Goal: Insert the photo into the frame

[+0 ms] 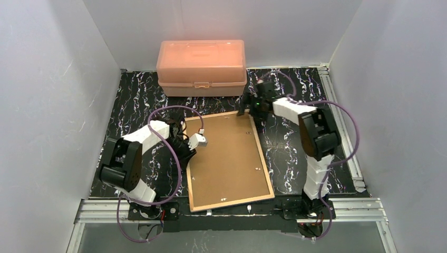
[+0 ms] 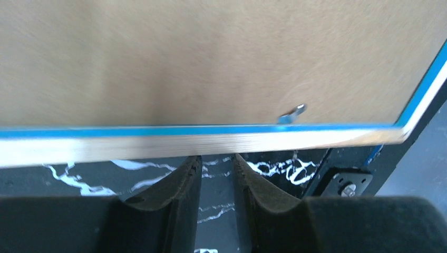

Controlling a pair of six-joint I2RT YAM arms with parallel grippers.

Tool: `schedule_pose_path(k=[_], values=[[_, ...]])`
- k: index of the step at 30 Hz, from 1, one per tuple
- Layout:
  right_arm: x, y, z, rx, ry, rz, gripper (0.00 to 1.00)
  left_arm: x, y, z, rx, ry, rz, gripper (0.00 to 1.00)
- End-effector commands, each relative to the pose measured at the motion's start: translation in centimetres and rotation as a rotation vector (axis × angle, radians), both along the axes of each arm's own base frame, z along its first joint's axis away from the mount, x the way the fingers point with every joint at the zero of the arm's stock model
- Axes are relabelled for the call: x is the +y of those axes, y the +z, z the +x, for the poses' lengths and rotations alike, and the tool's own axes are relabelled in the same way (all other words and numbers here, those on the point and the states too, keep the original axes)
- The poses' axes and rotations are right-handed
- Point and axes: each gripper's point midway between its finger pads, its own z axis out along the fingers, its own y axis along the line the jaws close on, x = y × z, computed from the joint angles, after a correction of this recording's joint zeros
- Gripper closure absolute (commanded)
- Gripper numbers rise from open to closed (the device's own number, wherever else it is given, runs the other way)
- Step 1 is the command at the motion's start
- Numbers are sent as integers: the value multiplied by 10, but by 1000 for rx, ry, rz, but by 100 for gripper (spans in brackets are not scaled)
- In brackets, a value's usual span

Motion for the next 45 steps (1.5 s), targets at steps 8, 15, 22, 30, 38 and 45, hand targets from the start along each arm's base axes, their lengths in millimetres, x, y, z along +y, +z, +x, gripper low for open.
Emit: schedule_pose_path(k=[8, 15, 22, 30, 38, 45], values=[[170, 20, -28, -28, 352, 121, 1, -1, 17, -32, -11, -99, -63, 75], [110, 53, -7, -134, 233, -48, 1, -8, 60, -32, 37, -68, -104, 62], [26, 80, -61, -81, 143, -85, 1, 24, 101, 88, -90, 284, -151, 60], [1, 60, -196, 194, 174, 83, 1, 106, 55, 212, -136, 703, -78, 64], [2, 35, -266, 406, 176, 288, 1, 103, 27, 218, -103, 707, -107, 62], [14, 28, -260, 425, 191, 342, 1, 108, 4, 212, -64, 723, -91, 64]])
